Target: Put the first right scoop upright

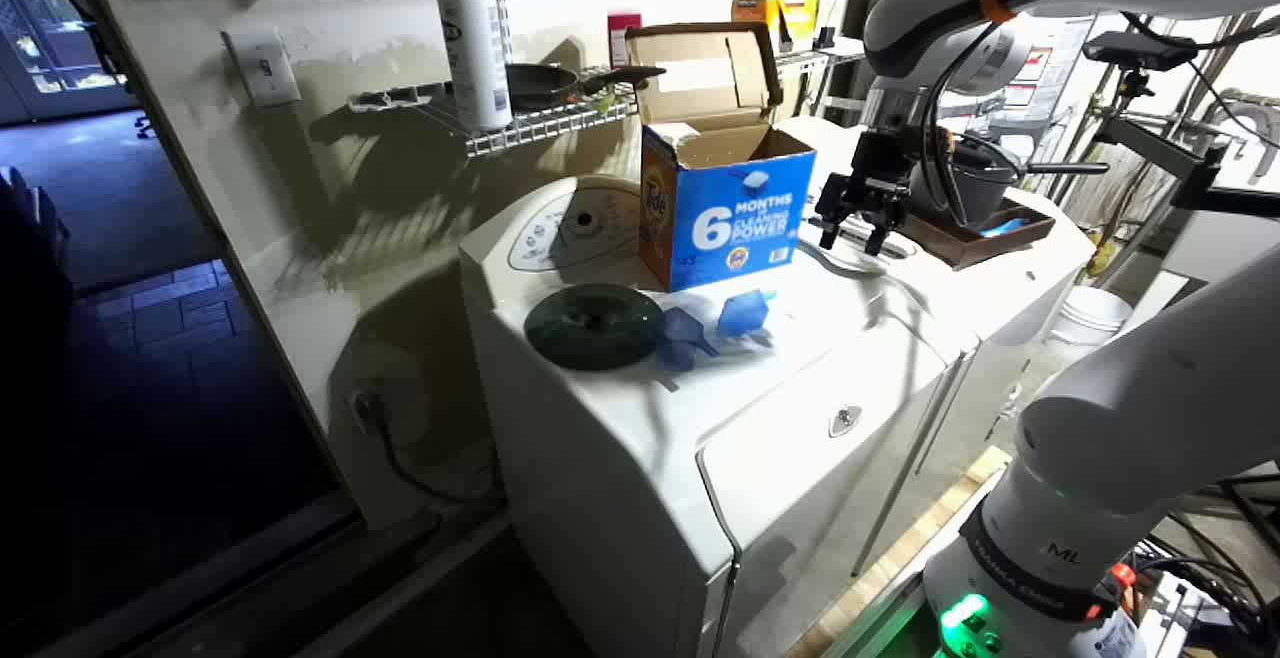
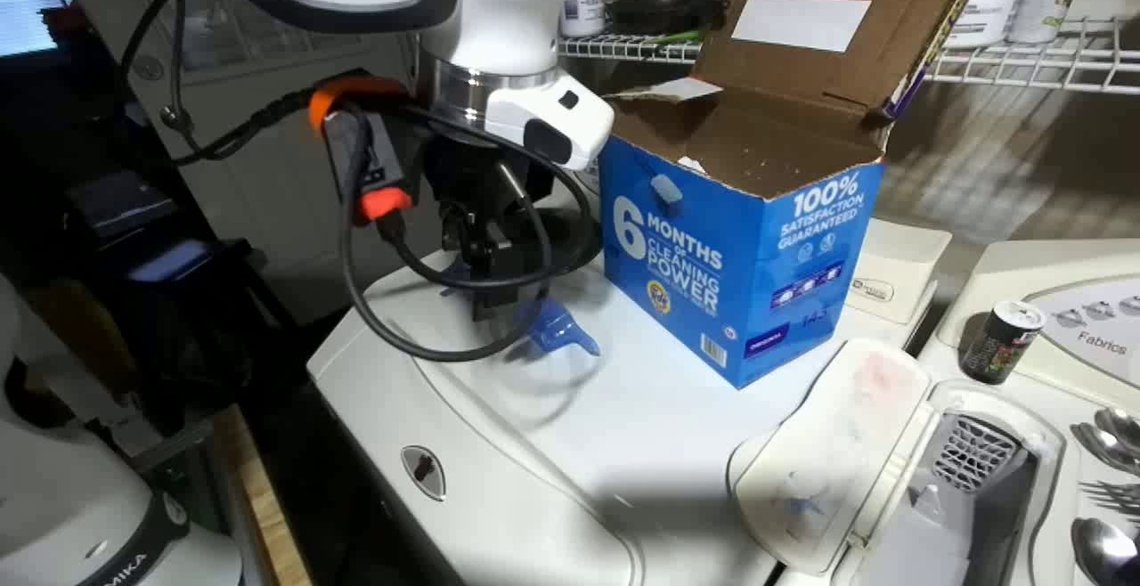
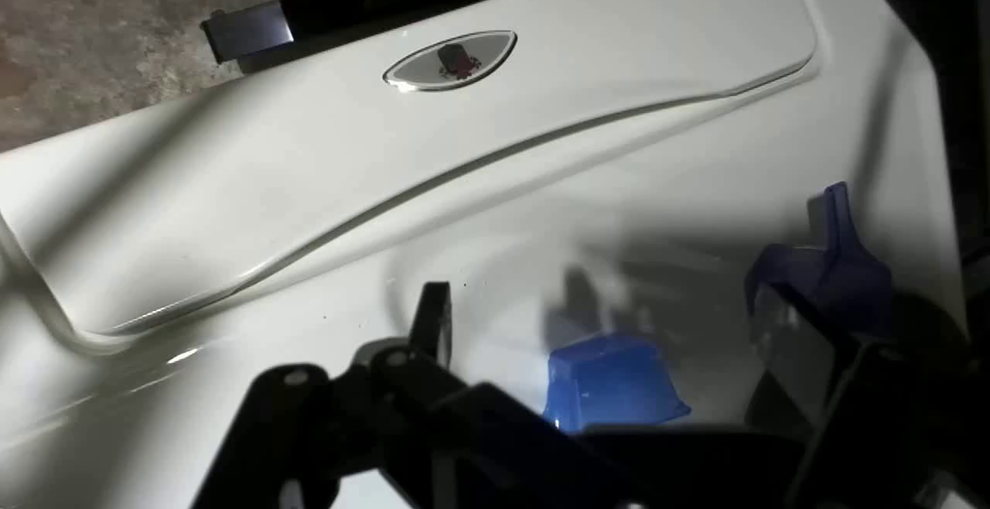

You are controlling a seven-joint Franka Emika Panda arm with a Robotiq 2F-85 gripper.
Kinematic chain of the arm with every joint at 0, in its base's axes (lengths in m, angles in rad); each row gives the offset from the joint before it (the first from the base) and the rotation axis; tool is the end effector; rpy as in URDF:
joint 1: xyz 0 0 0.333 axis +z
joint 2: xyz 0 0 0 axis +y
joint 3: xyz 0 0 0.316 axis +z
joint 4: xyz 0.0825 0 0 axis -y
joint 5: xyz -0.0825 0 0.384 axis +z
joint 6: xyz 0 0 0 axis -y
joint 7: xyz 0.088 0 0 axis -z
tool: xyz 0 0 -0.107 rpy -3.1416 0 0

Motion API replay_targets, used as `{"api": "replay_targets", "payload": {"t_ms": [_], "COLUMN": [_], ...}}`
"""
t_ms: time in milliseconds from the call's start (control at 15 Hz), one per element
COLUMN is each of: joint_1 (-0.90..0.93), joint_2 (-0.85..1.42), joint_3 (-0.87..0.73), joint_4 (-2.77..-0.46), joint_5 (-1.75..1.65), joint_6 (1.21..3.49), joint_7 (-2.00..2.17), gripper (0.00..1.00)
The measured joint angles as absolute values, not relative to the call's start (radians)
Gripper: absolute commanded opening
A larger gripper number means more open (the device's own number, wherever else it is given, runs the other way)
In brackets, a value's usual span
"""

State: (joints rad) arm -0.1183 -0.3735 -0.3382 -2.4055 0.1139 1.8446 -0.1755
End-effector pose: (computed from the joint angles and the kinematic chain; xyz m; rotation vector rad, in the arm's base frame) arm 0.3714 -0.1757 0.4317 -2.8265 0.4112 0.1889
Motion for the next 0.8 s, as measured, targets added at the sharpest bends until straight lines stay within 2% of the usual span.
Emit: {"api": "replay_targets", "payload": {"t_ms": [800], "joint_1": [-0.133], "joint_2": [-0.316], "joint_3": [-0.32], "joint_4": [-2.404], "joint_5": [0.172], "joint_6": [1.921], "joint_7": [-0.143], "gripper": [1.0]}}
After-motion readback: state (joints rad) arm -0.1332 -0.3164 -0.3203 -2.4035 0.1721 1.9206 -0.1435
